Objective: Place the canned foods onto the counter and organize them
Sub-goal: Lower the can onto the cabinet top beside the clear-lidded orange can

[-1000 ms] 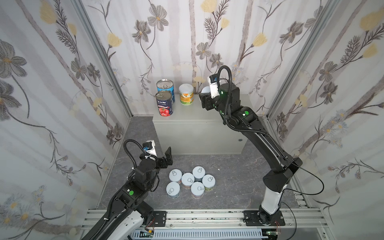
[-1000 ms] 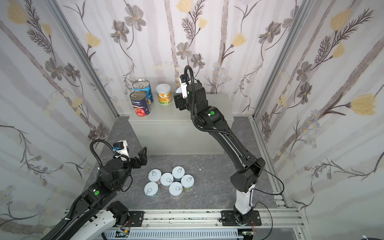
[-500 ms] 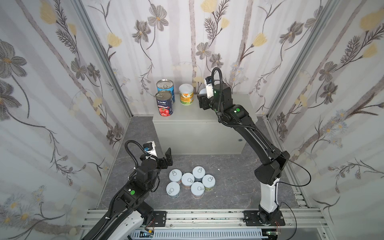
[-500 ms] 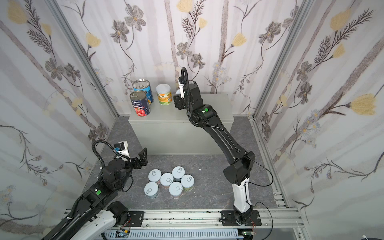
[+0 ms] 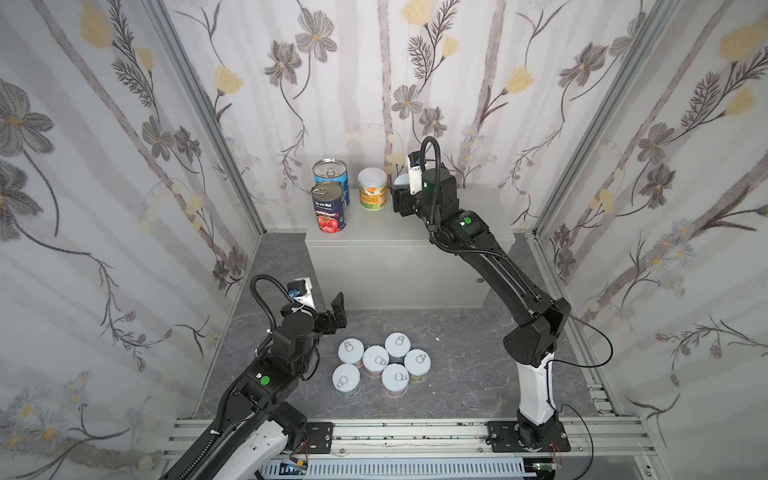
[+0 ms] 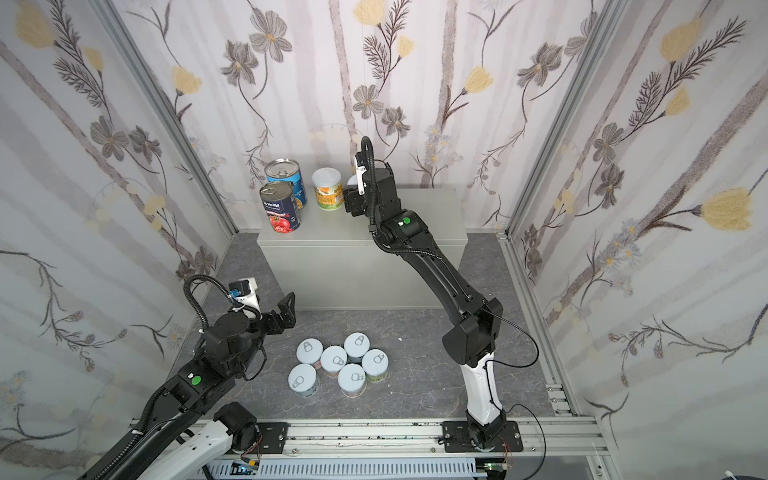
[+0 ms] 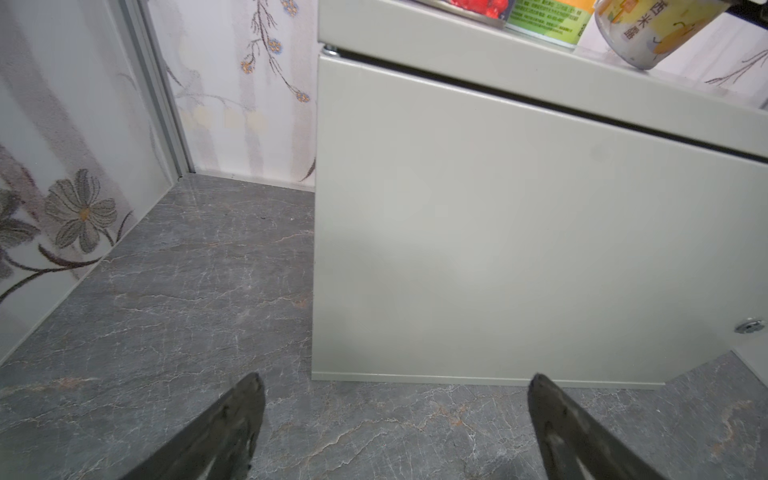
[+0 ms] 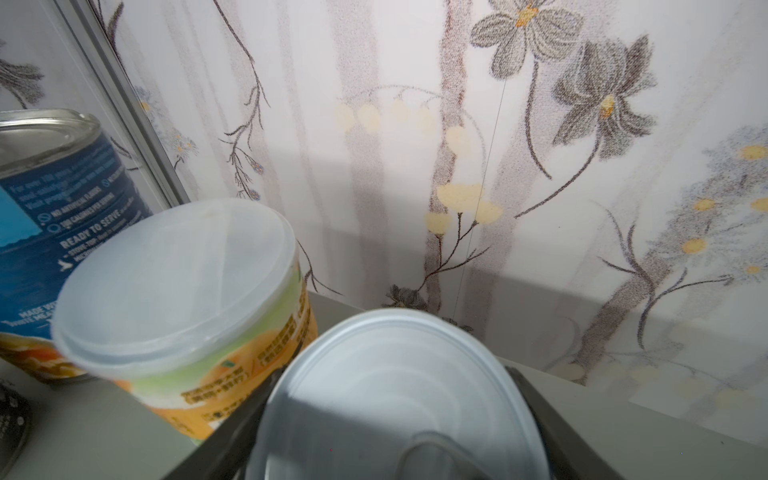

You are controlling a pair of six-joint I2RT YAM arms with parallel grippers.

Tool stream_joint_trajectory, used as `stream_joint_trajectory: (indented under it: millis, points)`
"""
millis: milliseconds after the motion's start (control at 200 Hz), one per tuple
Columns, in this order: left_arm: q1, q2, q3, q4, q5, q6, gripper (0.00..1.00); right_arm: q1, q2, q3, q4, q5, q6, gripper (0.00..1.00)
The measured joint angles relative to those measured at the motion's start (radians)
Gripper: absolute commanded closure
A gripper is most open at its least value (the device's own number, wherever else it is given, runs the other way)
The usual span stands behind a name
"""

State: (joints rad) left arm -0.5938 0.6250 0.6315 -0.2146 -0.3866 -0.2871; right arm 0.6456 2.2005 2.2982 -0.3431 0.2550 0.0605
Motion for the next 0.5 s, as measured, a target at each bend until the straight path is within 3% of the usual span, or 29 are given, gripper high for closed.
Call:
stream_joint_trajectory:
  millis: [260, 500]
  points:
    - [0.002, 0.122, 0.025, -0.052, 0.066, -0.047, 0.00, 0.000, -0.017, 0.000, -0.055, 0.025, 0.010, 0.20]
    - [0.003, 0.128, -0.016, -0.101, 0.064, -0.135, 0.00, -0.004, -0.014, 0.000, -0.047, 0.031, 0.010, 0.19]
